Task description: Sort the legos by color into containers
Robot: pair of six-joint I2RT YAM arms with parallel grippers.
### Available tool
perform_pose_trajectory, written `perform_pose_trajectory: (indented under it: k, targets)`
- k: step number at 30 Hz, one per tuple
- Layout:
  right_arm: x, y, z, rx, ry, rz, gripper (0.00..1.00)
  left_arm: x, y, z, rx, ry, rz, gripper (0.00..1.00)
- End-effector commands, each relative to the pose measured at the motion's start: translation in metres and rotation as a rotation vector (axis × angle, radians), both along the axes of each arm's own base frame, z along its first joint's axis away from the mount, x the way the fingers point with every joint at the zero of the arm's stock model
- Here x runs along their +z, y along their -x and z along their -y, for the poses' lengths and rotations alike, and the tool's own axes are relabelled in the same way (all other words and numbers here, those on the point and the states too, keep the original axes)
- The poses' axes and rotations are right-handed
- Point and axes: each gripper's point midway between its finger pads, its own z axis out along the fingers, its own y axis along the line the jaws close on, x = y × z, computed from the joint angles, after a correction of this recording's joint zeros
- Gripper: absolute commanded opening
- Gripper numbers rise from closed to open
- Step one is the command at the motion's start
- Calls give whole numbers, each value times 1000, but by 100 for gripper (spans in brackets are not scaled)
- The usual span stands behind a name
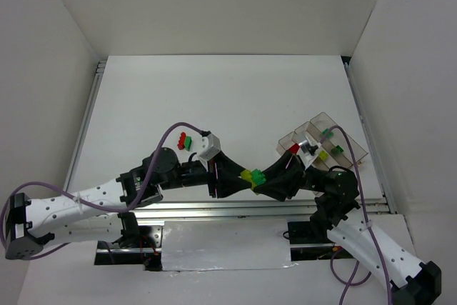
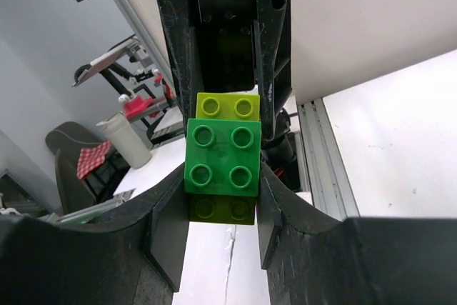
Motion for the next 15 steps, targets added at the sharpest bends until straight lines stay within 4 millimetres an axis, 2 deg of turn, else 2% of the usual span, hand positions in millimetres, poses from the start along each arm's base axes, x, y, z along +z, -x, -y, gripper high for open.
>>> perform_pose_trajectory:
  k: [1, 6, 9, 10, 11, 12, 13, 14, 15]
  targets:
    - [20, 9, 2, 24, -53, 89, 0, 31, 2, 5, -27, 81, 64, 50]
    - [22, 8, 0, 33, -61, 90, 0, 32, 6, 9, -60, 93, 66, 50]
    - [22, 7, -1, 31, -58, 89, 0, 29, 6, 13, -65, 82, 60, 31]
    - [22, 7, -1, 32, -57, 90, 0, 29, 5, 14, -63, 79, 60, 14]
    - [21, 6, -1, 30, -52, 92, 2, 27, 3, 15, -57, 70, 57, 6]
    - [21, 7, -1, 32, -47, 92, 26, 26, 2, 16, -52, 64, 57, 0]
    - [20, 7, -1, 27, -40, 91, 48, 22, 0, 16, -44, 48, 54, 0]
    - [18, 5, -1, 11, -24, 99, 61, 21, -1, 15, -34, 41, 60, 0]
    - [17, 4, 0, -3, -19, 99, 62, 18, -2, 15, -28, 31, 58, 0]
